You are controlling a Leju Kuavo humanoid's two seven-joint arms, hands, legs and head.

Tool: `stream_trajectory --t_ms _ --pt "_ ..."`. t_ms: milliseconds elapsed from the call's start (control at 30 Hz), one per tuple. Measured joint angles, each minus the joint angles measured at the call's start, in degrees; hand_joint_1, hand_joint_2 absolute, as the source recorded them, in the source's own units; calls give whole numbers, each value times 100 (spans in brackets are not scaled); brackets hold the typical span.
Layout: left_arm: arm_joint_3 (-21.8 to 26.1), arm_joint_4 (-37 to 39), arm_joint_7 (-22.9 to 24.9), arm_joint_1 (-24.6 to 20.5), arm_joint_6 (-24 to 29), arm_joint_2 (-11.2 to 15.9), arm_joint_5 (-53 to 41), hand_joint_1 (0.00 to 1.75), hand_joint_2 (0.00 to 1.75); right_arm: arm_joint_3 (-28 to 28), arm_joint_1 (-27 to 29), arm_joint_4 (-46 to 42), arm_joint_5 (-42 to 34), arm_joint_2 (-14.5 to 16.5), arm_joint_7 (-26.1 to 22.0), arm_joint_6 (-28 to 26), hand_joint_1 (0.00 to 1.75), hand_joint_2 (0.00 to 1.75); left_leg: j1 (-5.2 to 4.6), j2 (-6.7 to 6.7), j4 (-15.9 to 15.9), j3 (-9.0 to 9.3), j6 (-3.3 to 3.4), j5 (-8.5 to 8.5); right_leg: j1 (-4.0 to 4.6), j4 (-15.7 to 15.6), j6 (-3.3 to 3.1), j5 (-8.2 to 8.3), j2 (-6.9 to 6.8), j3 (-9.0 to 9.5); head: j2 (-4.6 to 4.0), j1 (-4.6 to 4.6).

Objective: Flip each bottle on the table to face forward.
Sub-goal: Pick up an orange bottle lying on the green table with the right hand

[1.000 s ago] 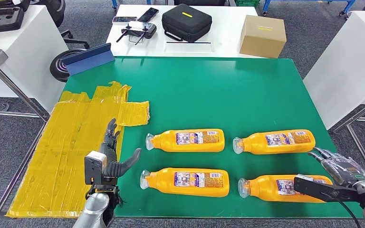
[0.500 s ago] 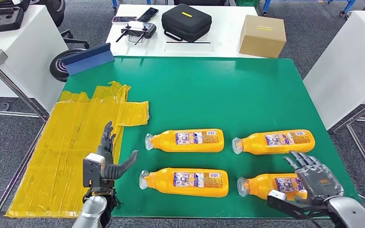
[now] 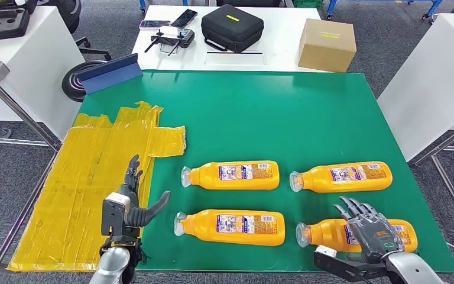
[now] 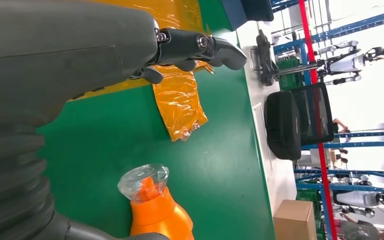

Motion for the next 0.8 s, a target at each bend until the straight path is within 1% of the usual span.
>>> stream_trajectory --t_ms 233,500,800 --pt "30 -20 34 43 -14 -6 -48 0 175 -230 -113 164 200 150 55 -6 0 175 1 0 0 1 0 0 1 0 0 0 0 0 0 -1" --pt "65 -20 54 69 -15 -55 -95 0 175 -505 -338 737 617 309 88 -164 0 175 0 0 0 1 0 0 0 0 0 0 0 1 0 0" --pt "82 -20 57 74 -19 -66 -109 0 175 -596 -495 1115 664 382 4 -244 0 175 0 0 0 0 0 0 1 0 0 0 0 -1 0 -1"
